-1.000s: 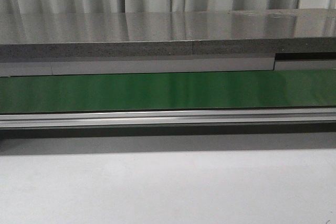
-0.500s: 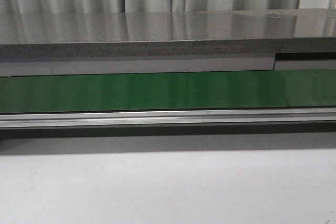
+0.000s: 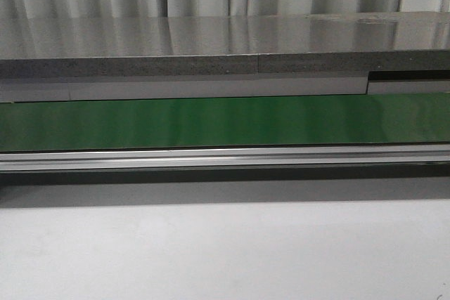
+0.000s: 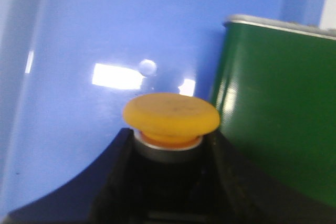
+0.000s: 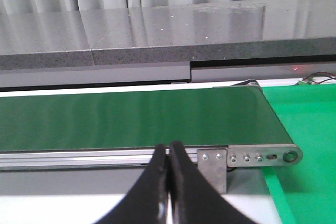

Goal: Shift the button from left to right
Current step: 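Lift the button and set it on the conveyor belt's near end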

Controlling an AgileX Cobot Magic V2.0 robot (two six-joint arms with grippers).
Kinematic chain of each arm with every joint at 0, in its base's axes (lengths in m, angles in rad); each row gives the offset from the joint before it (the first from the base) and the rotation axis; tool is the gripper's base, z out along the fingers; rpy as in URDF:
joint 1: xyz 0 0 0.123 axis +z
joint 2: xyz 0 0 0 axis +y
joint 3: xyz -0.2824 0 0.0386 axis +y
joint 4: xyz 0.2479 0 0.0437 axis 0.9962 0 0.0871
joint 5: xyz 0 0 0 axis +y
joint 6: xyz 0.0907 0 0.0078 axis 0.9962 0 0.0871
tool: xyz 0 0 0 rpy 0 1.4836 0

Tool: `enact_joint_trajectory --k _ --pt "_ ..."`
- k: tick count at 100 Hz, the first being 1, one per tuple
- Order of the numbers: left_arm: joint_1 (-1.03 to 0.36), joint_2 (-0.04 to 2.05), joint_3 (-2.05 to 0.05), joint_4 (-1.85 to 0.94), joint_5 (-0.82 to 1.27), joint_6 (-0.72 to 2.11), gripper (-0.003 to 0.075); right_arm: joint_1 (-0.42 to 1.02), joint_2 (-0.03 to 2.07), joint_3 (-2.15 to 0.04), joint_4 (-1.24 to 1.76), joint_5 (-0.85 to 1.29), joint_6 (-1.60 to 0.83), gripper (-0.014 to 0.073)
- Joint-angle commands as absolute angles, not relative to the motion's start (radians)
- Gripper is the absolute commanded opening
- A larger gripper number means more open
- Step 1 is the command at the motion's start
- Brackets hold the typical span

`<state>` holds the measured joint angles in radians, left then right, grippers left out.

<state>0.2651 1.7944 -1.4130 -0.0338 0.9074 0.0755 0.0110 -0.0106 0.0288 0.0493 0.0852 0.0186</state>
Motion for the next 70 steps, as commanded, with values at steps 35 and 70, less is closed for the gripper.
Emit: enact_joint_trajectory --k 35,70 --pt "0.134 1.787 -1.443 -0.053 0.913 0.099 -0.0020 0.011 -0.030 0.010 0.036 0.011 0.018 -0.0067" --pt "0.130 1.815 -1.443 -0.061 0.922 0.099 0.0229 0.011 -0.030 0.010 0.036 0.011 0.018 -0.0067"
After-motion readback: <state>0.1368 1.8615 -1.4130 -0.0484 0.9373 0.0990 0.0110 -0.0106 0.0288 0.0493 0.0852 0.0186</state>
